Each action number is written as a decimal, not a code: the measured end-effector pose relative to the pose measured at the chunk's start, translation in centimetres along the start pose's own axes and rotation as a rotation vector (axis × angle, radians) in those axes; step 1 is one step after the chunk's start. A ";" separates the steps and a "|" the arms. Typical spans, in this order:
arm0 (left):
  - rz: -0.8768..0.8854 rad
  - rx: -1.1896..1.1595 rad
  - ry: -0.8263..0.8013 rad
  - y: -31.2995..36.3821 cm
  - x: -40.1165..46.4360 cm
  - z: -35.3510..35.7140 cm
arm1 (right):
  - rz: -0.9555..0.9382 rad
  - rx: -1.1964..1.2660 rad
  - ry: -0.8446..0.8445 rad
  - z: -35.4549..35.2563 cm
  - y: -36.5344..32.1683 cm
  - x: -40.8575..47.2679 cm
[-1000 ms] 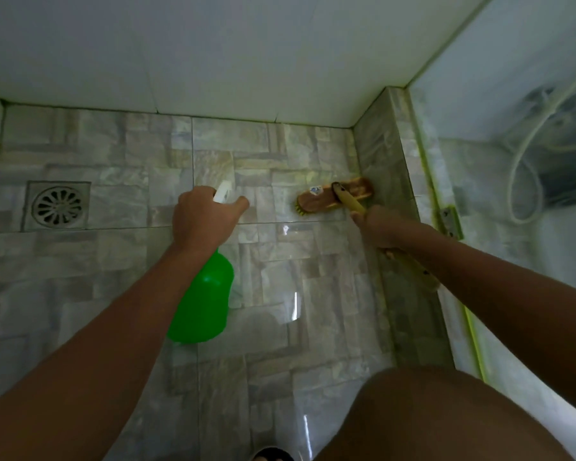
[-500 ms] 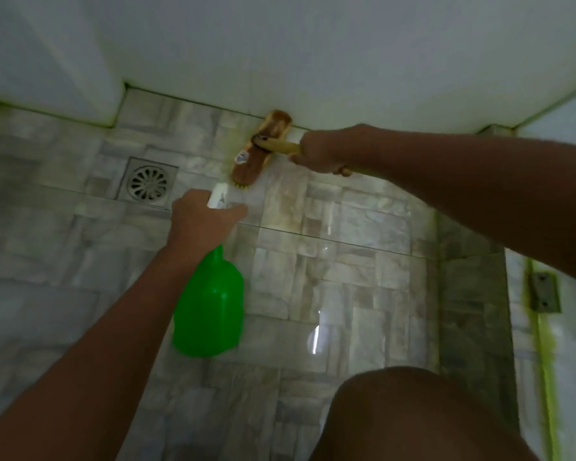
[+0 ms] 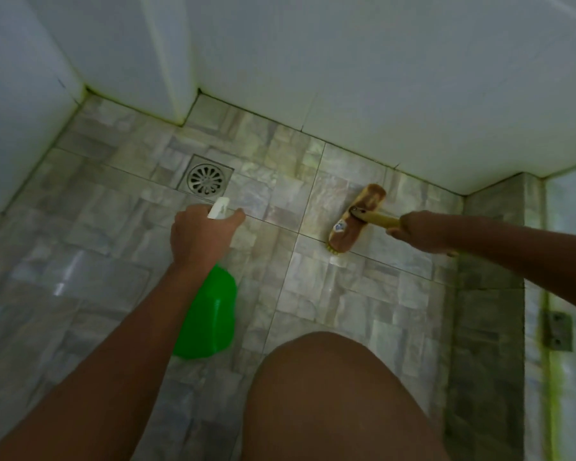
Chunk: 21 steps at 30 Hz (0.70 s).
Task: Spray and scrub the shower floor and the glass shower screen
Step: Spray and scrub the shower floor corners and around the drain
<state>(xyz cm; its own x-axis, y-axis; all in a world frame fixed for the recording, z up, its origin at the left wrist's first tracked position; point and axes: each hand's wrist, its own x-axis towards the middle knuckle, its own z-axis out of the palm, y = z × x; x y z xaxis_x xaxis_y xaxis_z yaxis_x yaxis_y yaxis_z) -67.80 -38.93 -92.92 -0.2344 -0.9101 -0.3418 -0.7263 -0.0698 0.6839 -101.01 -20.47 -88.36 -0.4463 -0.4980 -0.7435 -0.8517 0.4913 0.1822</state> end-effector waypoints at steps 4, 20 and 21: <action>-0.008 -0.052 0.046 -1.8 1.1 -1.7 | -0.135 -0.067 0.094 -5.6 -7.7 3.6; -0.066 -0.123 0.099 -4.9 3.2 -7.5 | -0.078 0.036 0.074 -6.0 -9.8 4.3; -0.063 -0.124 0.105 -5.0 3.5 -7.8 | -0.057 0.016 0.068 -6.5 -8.6 4.5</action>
<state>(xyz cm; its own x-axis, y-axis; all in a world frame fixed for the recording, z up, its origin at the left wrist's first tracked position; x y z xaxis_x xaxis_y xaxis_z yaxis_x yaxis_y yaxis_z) -59.91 -45.00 -92.52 -0.1174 -0.9394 -0.3222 -0.6510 -0.1722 0.7393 -97.50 -31.55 -89.09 -0.4150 -0.5723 -0.7072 -0.8722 0.4715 0.1303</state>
